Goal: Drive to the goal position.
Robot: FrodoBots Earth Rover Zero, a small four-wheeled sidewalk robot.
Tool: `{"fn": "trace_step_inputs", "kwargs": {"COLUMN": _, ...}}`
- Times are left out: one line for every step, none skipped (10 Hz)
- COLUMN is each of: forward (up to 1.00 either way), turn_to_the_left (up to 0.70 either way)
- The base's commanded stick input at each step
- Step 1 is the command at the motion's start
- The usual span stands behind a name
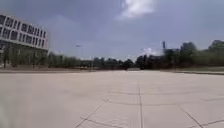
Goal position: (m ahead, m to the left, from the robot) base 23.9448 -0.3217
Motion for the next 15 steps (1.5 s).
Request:
{"fn": "trace_step_inputs", "kwargs": {"forward": 0.7, "turn_to_the_left": 0.0}}
{"fn": "trace_step_inputs", "kwargs": {"forward": 0.7, "turn_to_the_left": 0.0}}
{"fn": "trace_step_inputs", "kwargs": {"forward": 0.7, "turn_to_the_left": 0.0}}
{"fn": "trace_step_inputs", "kwargs": {"forward": 0.7, "turn_to_the_left": -0.09}}
{"fn": "trace_step_inputs", "kwargs": {"forward": 0.7, "turn_to_the_left": -0.35}}
{"fn": "trace_step_inputs", "kwargs": {"forward": 0.7, "turn_to_the_left": -0.27}}
{"fn": "trace_step_inputs", "kwargs": {"forward": 0.7, "turn_to_the_left": -0.04}}
{"fn": "trace_step_inputs", "kwargs": {"forward": 0.7, "turn_to_the_left": 0.0}}
{"fn": "trace_step_inputs", "kwargs": {"forward": 0.7, "turn_to_the_left": 0.0}}
{"fn": "trace_step_inputs", "kwargs": {"forward": 0.7, "turn_to_the_left": 0.0}}
{"fn": "trace_step_inputs", "kwargs": {"forward": 0.7, "turn_to_the_left": 0.0}}
{"fn": "trace_step_inputs", "kwargs": {"forward": 0.7, "turn_to_the_left": 0.0}}
{"fn": "trace_step_inputs", "kwargs": {"forward": 0.7, "turn_to_the_left": 0.0}}
{"fn": "trace_step_inputs", "kwargs": {"forward": 0.7, "turn_to_the_left": 0.0}}
{"fn": "trace_step_inputs", "kwargs": {"forward": 0.7, "turn_to_the_left": 0.0}}
